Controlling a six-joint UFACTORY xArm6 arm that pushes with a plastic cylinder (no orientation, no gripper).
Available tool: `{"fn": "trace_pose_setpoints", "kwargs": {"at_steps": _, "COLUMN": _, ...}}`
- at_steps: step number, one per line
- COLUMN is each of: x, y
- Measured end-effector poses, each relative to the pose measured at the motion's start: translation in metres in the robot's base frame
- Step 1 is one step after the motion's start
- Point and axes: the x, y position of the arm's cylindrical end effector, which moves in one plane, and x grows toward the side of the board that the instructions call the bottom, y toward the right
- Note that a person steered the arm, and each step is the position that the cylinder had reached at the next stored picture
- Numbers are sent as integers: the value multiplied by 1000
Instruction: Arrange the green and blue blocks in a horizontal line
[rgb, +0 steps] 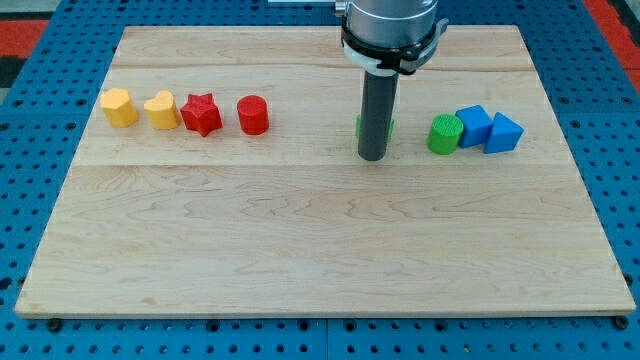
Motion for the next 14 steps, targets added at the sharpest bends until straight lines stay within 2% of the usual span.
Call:
{"fn": "trace_pose_setpoints", "kwargs": {"at_steps": 1, "x": -5, "y": -8}}
{"fn": "trace_pose_setpoints", "kwargs": {"at_steps": 3, "x": 36, "y": 34}}
{"fn": "trace_pose_setpoints", "kwargs": {"at_steps": 5, "x": 35, "y": 110}}
{"fn": "trace_pose_setpoints", "kwargs": {"at_steps": 7, "x": 2, "y": 120}}
{"fn": "trace_pose_setpoints", "kwargs": {"at_steps": 8, "x": 0, "y": 119}}
{"fn": "trace_pose_setpoints", "kwargs": {"at_steps": 10, "x": -11, "y": 80}}
{"fn": "trace_pose_setpoints", "kwargs": {"at_steps": 11, "x": -4, "y": 80}}
{"fn": "trace_pose_setpoints", "kwargs": {"at_steps": 12, "x": 29, "y": 87}}
{"fn": "trace_pose_setpoints", "kwargs": {"at_steps": 13, "x": 45, "y": 50}}
{"fn": "trace_pose_setpoints", "kwargs": {"at_steps": 14, "x": 43, "y": 6}}
